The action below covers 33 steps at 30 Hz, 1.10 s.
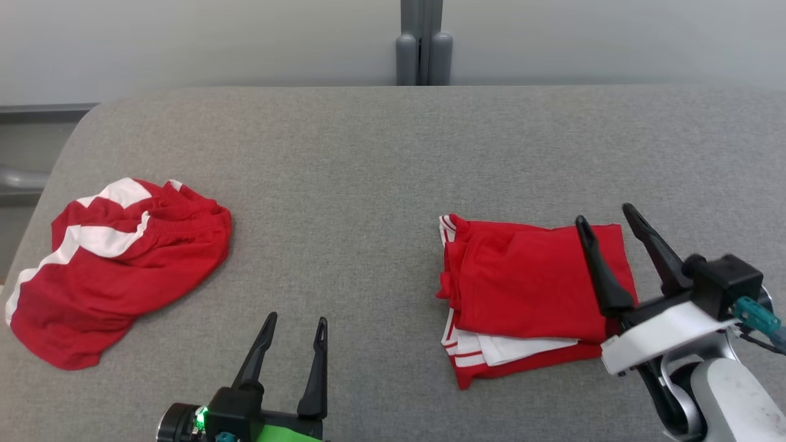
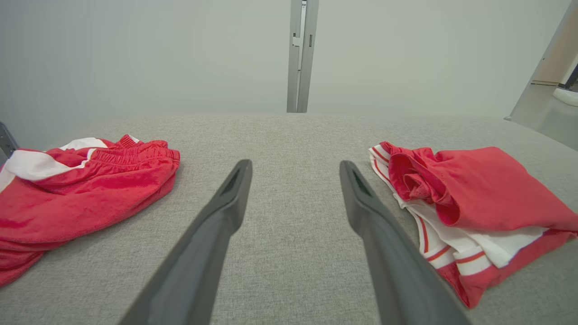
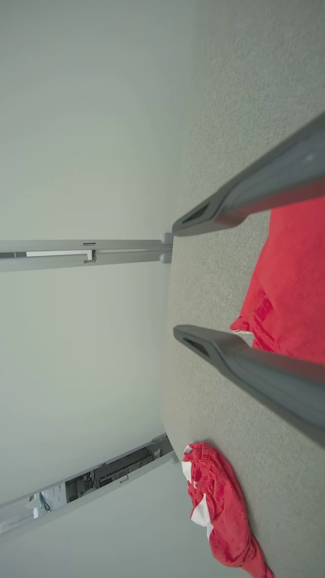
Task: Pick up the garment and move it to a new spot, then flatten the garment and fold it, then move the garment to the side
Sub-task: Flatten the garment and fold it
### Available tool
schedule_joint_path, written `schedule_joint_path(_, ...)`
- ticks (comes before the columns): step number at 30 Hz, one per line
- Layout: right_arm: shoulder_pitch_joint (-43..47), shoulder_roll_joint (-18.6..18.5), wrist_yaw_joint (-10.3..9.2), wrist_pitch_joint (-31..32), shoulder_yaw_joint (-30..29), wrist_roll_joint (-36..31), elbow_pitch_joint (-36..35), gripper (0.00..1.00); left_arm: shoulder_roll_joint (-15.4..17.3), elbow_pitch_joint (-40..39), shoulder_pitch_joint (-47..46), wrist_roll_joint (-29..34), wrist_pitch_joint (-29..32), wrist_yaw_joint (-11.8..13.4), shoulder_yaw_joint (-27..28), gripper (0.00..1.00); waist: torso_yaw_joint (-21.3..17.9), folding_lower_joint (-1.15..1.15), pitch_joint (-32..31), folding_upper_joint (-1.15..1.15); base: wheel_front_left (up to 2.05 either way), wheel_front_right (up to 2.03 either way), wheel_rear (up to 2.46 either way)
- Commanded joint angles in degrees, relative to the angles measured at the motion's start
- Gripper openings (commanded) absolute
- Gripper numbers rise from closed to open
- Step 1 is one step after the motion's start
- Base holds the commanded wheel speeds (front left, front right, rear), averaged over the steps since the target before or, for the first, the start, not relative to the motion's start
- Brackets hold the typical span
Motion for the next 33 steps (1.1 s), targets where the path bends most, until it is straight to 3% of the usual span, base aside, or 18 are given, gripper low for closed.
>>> schedule_joint_path(1,1.5,-1.9,-0.03,-2.8,0.6,-0.8,2.4,1.00,0.1,0.0,0.8,-0.1,-0.2,0.3,0.6,1.00,-1.9,0.00,-1.7,0.00,0.00,0.00,0.00)
schedule_joint_path(6,2.6,-1.4,-0.02,-9.0,-0.9,-1.8,11.2,1.00,0.1,-0.2,2.0,-0.3,-0.2,0.8,2.1,1.00,-3.7,0.00,-3.9,0.00,0.00,0.00,0.00)
schedule_joint_path(13,6.5,1.6,-0.02,-9.1,-1.9,-6.1,6.0,1.00,0.1,-1.8,4.0,-0.2,-0.2,1.2,3.9,1.00,-4.7,0.00,-6.1,0.00,0.00,0.00,0.00)
schedule_joint_path(25,14.6,5.8,-0.02,-9.1,-5.6,-8.8,3.4,1.00,0.1,-5.0,7.6,1.4,-0.2,0.6,6.0,1.00,-3.5,0.00,-10.1,0.00,0.00,0.00,0.00)
schedule_joint_path(33,17.1,7.1,-0.02,-9.1,-4.5,-9.1,3.4,1.00,0.1,-5.8,8.9,1.7,-0.2,0.2,6.8,1.00,-3.4,0.00,-10.5,0.00,0.00,0.00,0.00)
